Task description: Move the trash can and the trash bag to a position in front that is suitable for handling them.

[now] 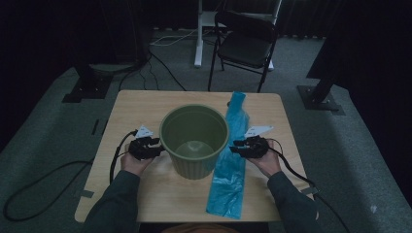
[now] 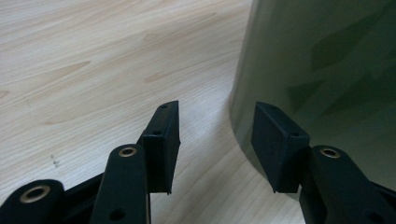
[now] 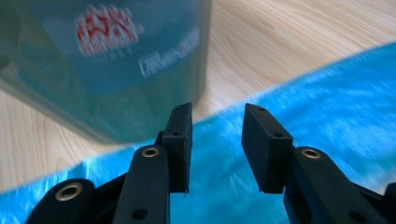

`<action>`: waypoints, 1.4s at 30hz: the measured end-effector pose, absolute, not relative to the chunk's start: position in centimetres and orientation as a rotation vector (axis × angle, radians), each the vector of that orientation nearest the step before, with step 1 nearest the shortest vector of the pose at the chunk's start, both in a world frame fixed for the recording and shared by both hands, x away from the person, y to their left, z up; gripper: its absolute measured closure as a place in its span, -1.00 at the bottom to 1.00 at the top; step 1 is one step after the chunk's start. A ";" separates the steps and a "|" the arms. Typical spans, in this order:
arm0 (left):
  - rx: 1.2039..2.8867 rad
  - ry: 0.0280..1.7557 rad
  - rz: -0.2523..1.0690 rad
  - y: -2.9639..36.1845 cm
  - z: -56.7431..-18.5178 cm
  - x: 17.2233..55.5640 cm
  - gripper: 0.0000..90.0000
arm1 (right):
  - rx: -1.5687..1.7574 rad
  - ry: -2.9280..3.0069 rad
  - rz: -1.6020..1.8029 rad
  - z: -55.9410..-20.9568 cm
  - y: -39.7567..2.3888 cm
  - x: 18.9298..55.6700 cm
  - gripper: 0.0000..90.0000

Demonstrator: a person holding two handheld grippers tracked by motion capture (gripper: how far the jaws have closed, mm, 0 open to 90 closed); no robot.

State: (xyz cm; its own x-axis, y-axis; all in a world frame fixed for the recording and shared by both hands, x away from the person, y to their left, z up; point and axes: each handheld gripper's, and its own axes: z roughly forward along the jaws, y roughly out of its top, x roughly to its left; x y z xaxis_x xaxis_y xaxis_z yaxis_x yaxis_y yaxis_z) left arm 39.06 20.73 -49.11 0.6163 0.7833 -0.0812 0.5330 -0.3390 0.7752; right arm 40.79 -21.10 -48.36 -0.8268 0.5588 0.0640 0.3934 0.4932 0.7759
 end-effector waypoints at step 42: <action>1.989 1.087 0.442 22.5 -49.1 39.4 0.15 | 1.177 2.439 0.898 -51.3 -22.5 42.5 -0.18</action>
State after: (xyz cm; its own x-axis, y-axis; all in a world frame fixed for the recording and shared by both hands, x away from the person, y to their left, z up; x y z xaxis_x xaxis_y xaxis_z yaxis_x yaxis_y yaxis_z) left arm 39.41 22.48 -49.09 0.5683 0.8197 -0.0723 0.5365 -0.3024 0.7878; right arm 42.49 -22.50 -51.31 -0.6255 0.7801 0.0110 0.6012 0.4729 0.6442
